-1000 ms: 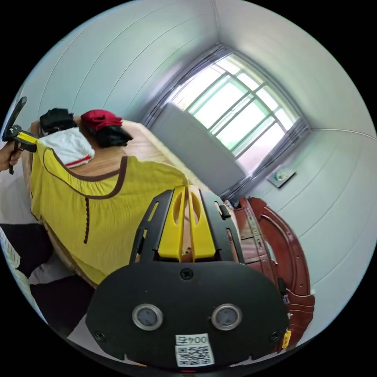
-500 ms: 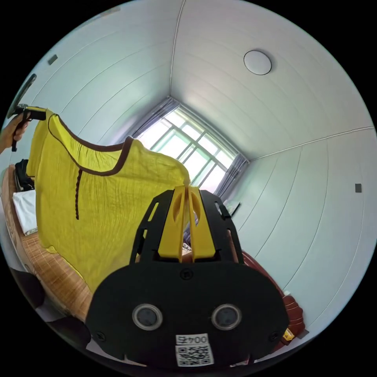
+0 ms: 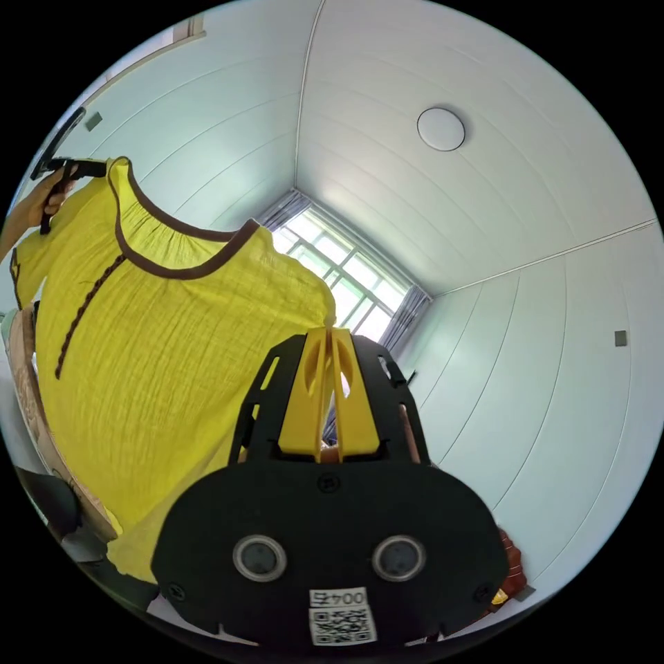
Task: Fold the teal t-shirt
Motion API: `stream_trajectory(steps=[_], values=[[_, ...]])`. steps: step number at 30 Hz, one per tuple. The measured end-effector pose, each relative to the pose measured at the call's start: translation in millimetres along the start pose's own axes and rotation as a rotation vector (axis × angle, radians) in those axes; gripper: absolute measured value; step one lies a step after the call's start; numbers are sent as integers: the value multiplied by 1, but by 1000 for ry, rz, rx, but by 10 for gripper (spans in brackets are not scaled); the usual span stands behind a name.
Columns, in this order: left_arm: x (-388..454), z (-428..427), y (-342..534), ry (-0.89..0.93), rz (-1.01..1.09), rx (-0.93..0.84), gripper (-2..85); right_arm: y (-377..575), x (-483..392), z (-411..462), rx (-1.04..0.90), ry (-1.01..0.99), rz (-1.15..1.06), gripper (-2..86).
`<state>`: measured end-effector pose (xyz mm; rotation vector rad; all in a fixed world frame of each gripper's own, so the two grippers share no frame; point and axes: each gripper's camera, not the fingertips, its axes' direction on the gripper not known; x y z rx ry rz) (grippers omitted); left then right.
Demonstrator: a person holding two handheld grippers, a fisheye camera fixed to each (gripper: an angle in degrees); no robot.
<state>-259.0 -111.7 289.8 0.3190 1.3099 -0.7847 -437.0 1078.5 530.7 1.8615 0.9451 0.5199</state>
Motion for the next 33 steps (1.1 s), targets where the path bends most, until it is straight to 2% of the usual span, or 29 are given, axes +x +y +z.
stream_trajectory(steps=[8,15,20,22,26,33], values=[[-19,164,86,-30,-12,-232,8,57,-40,145,-206,-35,-87,-10],[-50,342,186,-77,-6,-428,8,154,-84,348,-419,-112,-102,-10],[-96,501,300,-141,-7,-608,7,238,-136,515,-571,-169,-104,-9],[-114,550,345,-162,-10,-678,7,286,-169,597,-645,-194,-132,-9],[-151,644,454,-202,-21,-828,6,363,-221,706,-750,-229,-167,-5],[-197,725,598,-287,1,-1006,6,517,-280,857,-982,-178,-222,30]])
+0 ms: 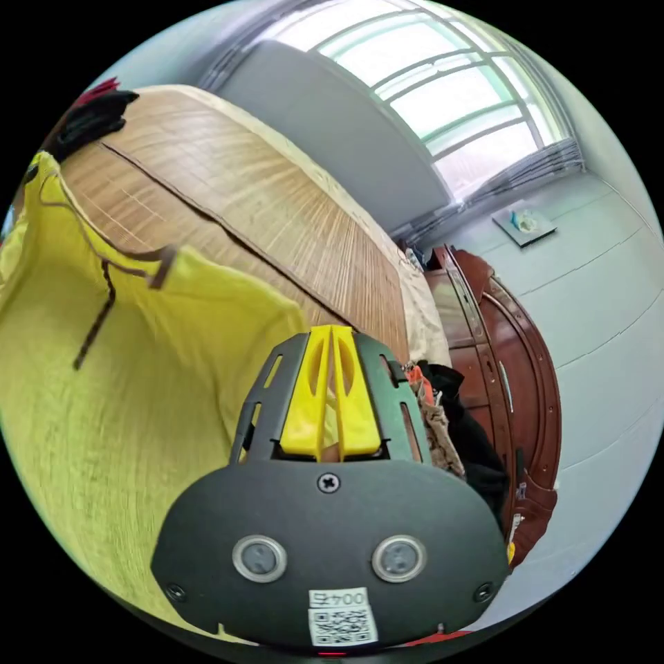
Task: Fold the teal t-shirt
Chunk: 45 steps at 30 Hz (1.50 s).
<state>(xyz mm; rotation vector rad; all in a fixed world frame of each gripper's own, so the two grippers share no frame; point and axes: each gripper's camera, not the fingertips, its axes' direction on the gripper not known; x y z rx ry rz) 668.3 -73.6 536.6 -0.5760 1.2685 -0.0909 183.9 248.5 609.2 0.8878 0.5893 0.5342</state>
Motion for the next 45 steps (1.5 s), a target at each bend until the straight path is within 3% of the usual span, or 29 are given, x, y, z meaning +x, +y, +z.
stream_trajectory(steps=[3,5,8,10,15,22,29,45], values=[[-38,51,5,49,-84,-112,8,3,26,53,-75,-40,59,50],[-99,63,15,186,-268,-107,10,18,67,59,-35,-138,171,45],[-180,47,38,408,-432,-21,12,73,154,43,99,-471,367,17],[-218,20,58,501,-426,28,13,139,208,21,177,-658,428,23],[-293,-81,163,630,-319,46,21,297,266,-15,113,-853,449,91],[-379,-151,367,688,-344,-191,66,499,278,-29,-146,-896,640,93],[-382,-201,485,685,-387,-178,83,519,329,-1,-150,-901,792,110],[-411,-221,527,597,-430,-117,65,505,402,29,-141,-990,895,105]])
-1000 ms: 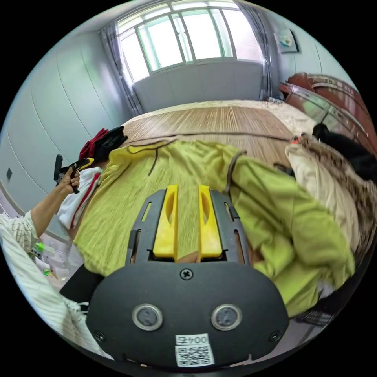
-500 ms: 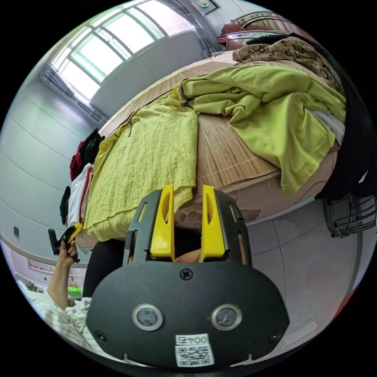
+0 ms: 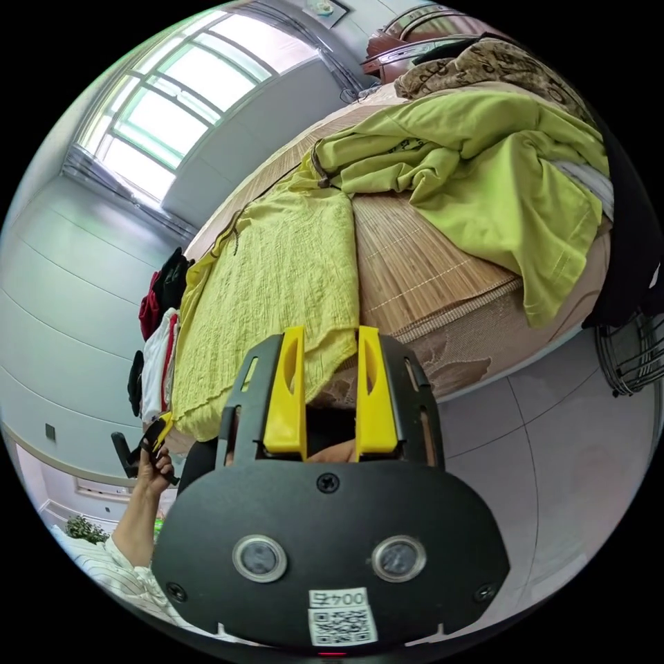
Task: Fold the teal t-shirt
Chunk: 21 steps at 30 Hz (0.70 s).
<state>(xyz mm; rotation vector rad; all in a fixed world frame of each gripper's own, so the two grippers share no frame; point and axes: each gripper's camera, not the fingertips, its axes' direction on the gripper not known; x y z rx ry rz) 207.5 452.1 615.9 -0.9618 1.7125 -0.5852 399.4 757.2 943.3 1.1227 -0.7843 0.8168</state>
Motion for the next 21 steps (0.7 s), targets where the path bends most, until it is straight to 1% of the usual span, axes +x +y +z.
stream_trajectory(steps=[2,4,7,16,21], values=[[-6,-5,0,-34,-34,-7,42,-6,-4,1,-13,12,-12,73],[-11,-10,-1,-43,-48,-28,28,-14,-10,6,-73,62,-37,31],[-19,-22,0,-9,-87,-53,19,-19,-14,-4,-58,77,-17,14],[-33,-66,10,96,-99,-111,12,-20,-24,-36,-114,41,-20,4],[-35,-68,24,66,-61,-153,12,-5,-33,-40,-137,25,-38,21]])
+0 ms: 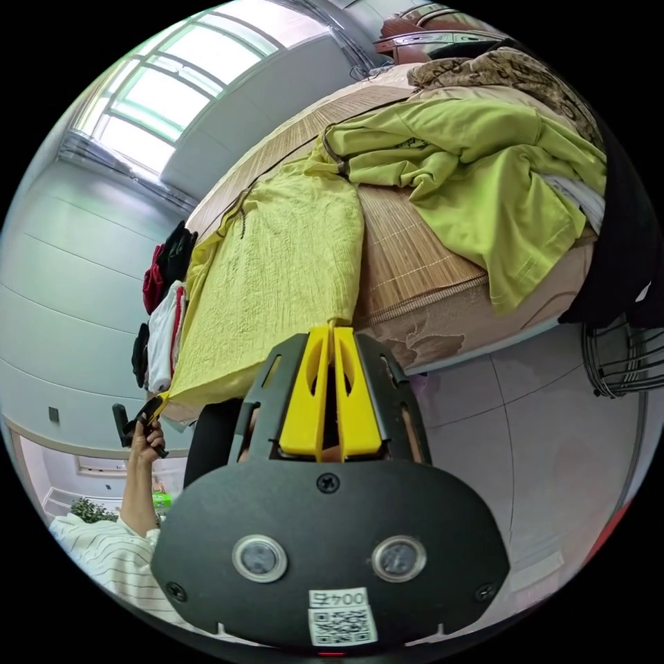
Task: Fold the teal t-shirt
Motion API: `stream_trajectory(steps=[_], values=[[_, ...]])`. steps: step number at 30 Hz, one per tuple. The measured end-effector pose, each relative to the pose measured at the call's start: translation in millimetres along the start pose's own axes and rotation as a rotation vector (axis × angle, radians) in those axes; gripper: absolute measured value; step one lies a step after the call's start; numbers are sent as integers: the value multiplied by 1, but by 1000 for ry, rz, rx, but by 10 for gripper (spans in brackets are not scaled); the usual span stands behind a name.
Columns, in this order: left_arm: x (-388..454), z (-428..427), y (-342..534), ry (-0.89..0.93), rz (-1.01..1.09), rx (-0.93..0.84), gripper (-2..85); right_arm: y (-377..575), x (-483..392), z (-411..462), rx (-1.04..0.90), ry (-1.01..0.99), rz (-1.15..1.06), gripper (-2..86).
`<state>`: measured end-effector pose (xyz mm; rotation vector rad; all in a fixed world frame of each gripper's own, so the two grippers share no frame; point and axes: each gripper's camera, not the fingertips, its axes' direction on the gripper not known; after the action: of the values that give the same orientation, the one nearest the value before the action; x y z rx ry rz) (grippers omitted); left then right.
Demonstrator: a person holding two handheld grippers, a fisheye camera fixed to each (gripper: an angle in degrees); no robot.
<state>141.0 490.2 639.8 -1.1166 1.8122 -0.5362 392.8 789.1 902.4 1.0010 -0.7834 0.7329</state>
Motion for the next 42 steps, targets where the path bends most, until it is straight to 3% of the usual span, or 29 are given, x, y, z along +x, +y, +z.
stream_trajectory(steps=[4,8,12,16,22,30,35,39,42], values=[[-2,0,16,18,16,50,12,9,-9,11,26,121,-13,72],[46,-12,33,-162,187,203,11,19,-44,2,133,272,-109,96],[101,30,30,-277,385,176,8,21,-92,52,26,272,-288,41],[151,120,20,-438,547,70,7,23,-147,115,-4,405,-425,0],[158,217,20,-555,560,-28,6,24,-176,200,-119,543,-524,-6],[151,256,15,-492,528,-10,3,50,-175,228,-73,610,-617,-7],[147,282,-6,-470,505,-51,3,49,-180,206,-22,567,-602,-8],[135,283,-42,-391,412,-94,5,32,-208,157,178,246,-565,-8],[133,258,-94,-398,374,50,10,-8,-207,166,200,69,-455,-8]])
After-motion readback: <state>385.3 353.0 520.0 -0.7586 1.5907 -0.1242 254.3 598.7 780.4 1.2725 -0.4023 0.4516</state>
